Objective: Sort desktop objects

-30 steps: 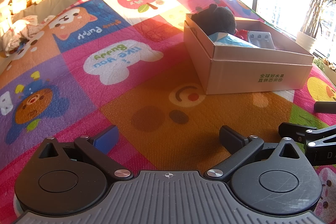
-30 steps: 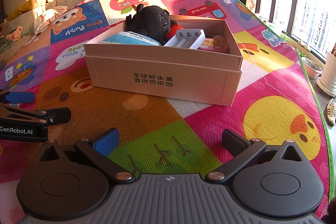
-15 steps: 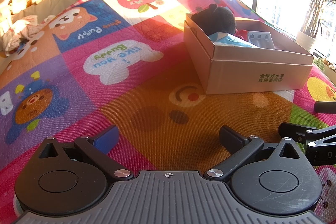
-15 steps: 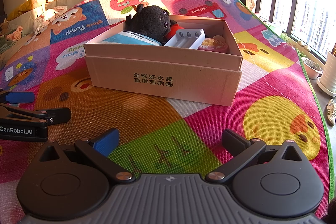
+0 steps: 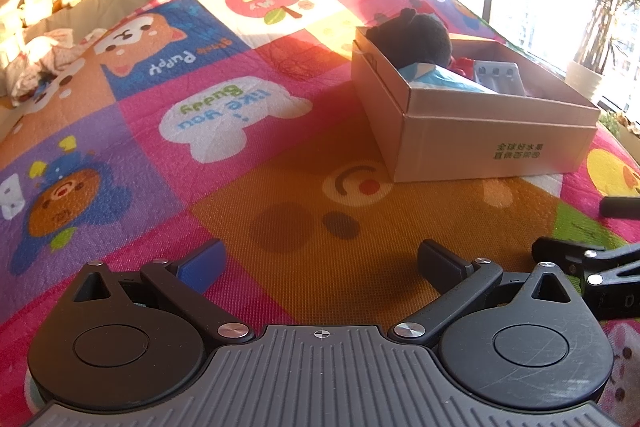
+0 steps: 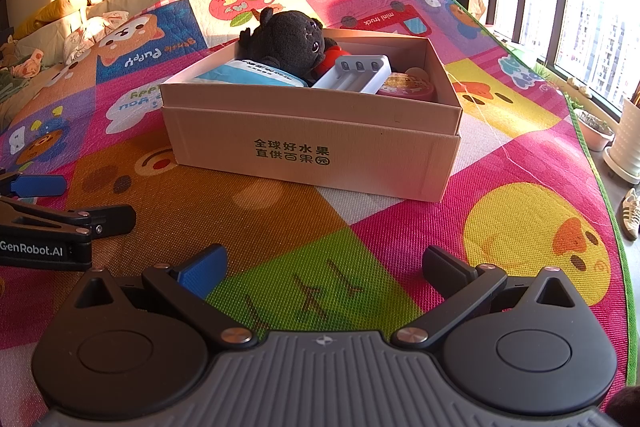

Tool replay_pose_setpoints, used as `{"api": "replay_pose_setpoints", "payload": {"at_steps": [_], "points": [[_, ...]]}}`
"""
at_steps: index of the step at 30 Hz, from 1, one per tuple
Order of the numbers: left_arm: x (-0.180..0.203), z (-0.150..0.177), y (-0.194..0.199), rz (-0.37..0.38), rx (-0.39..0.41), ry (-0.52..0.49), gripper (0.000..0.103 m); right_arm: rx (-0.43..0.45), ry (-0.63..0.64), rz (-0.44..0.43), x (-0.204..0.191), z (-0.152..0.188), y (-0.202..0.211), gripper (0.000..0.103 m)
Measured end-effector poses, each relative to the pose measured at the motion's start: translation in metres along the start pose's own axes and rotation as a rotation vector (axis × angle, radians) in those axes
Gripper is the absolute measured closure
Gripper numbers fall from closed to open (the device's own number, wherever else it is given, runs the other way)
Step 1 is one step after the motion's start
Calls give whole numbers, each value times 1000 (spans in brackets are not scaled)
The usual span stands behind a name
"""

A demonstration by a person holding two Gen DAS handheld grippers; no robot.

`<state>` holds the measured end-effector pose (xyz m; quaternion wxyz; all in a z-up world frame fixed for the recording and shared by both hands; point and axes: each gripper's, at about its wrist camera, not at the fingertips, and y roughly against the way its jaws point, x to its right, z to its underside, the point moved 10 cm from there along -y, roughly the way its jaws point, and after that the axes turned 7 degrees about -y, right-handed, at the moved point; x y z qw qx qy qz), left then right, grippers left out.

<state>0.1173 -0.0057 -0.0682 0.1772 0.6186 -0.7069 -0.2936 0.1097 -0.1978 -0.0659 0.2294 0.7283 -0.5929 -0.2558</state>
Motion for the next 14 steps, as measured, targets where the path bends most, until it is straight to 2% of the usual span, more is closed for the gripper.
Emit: {"api": "replay_pose_setpoints", "payload": {"at_steps": [4, 7, 10, 14], "points": [[0, 5, 7, 17, -40, 14, 0, 0, 0, 0, -1, 0, 0, 0], [2, 12, 15, -2, -77, 18, 0, 0, -1, -1, -1, 0, 0, 0], [5, 15, 18, -13, -60, 23, 0, 0, -3, -2, 1, 0, 0, 0], [2, 15, 19, 8, -62, 31, 0, 0, -2, -1, 0, 0, 0, 0]]}}
